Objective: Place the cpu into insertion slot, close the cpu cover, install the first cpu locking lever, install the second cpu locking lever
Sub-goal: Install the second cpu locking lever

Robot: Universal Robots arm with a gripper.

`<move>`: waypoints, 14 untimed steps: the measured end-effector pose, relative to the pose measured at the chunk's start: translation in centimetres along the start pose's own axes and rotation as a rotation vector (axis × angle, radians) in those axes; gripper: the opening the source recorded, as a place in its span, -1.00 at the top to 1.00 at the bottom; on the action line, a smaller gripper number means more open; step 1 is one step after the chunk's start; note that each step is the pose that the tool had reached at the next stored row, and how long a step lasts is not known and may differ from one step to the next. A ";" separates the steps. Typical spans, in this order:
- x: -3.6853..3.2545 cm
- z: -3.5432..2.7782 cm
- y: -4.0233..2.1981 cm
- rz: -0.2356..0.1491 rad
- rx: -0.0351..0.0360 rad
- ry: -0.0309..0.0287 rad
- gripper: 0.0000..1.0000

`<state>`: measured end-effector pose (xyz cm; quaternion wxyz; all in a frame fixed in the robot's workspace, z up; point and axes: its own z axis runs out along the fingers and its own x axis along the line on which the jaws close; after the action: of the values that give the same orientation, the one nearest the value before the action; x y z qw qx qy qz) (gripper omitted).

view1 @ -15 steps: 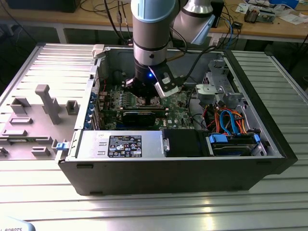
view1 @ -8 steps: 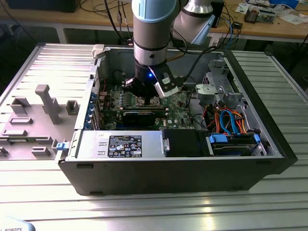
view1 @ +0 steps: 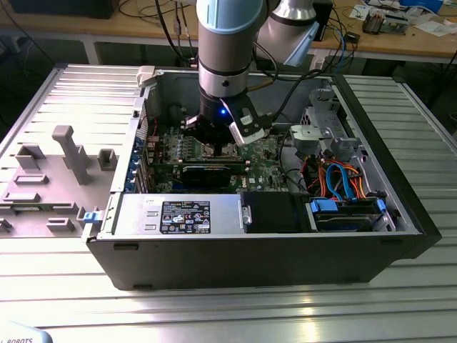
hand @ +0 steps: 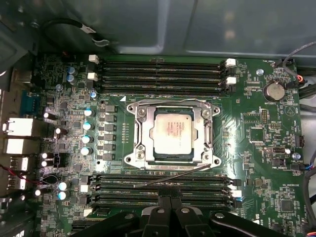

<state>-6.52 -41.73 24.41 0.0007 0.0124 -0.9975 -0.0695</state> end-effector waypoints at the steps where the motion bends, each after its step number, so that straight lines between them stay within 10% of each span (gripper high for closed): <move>1: 0.00 0.00 0.00 0.001 -0.0012 0.0062 0.79; 4: -0.01 0.00 0.00 0.004 -0.0040 0.0246 0.79; 14: -0.02 0.00 -0.06 0.004 -0.0126 0.0298 0.79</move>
<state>-6.50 -41.78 24.40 0.0158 0.0115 -0.9969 -0.0756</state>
